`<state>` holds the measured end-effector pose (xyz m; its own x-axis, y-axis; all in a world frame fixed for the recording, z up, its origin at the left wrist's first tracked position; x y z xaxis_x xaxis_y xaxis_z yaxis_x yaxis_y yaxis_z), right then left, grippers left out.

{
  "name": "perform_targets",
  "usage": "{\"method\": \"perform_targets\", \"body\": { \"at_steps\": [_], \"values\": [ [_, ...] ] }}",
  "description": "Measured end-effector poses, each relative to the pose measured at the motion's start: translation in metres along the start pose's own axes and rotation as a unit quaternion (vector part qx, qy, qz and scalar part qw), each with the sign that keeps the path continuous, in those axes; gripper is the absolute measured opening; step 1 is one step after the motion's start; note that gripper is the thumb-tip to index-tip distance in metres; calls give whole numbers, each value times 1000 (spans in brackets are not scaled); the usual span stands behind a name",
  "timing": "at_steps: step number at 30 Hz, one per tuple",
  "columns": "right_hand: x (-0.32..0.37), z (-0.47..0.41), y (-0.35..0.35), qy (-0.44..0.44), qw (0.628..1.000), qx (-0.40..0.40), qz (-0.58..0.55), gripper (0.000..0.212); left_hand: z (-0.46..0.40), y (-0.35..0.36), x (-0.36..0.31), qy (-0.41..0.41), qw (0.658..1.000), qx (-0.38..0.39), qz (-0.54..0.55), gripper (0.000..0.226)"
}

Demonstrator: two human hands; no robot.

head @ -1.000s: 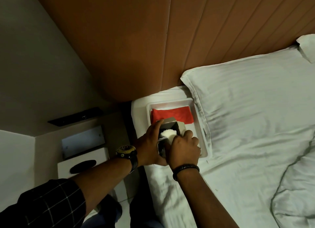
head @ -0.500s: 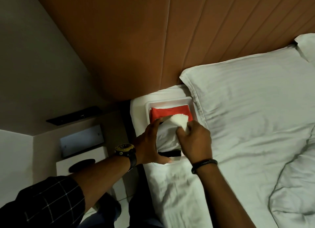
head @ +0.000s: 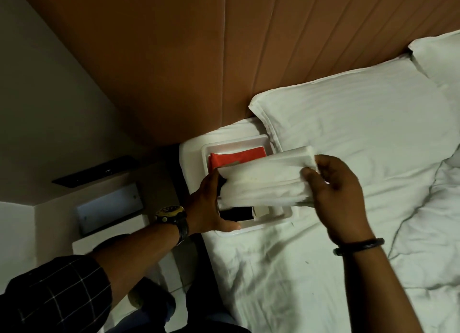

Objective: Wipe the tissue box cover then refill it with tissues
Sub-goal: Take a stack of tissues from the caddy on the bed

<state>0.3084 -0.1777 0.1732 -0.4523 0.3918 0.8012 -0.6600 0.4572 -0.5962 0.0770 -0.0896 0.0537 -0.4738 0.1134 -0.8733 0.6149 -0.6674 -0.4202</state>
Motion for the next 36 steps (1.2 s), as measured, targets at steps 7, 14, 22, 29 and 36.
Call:
{"method": "perform_targets", "body": {
  "at_steps": [7,14,22,29,36],
  "values": [
    [-59,6,-24,193,943,-78,-260,20,1,-1,-6,0,1000,11,-20,137],
    [-84,35,18,281,883,-65,-371,26,2,3,-7,0,997,49,-55,154],
    [-80,43,101,388,728,86,-559,33,8,1,5,18,978,58,-199,148],
    [-71,40,100,360,720,109,-583,32,7,-4,-21,105,982,-42,-150,142],
    [-63,31,76,351,727,104,-580,33,-1,-4,-18,29,992,-69,-100,150]
  ]
}}
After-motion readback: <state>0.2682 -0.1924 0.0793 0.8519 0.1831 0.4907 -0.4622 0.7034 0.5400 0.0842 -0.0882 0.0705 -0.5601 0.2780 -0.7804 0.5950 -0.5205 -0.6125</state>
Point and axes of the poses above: each hand's wrist, its own z-axis away from the middle knuckle, its own y-axis out of the palm, x = y × z, the point moved 5 cm from there along -z, towards the middle knuckle, and after that the axes turned 11 degrees about z, right-handed, at the moved point
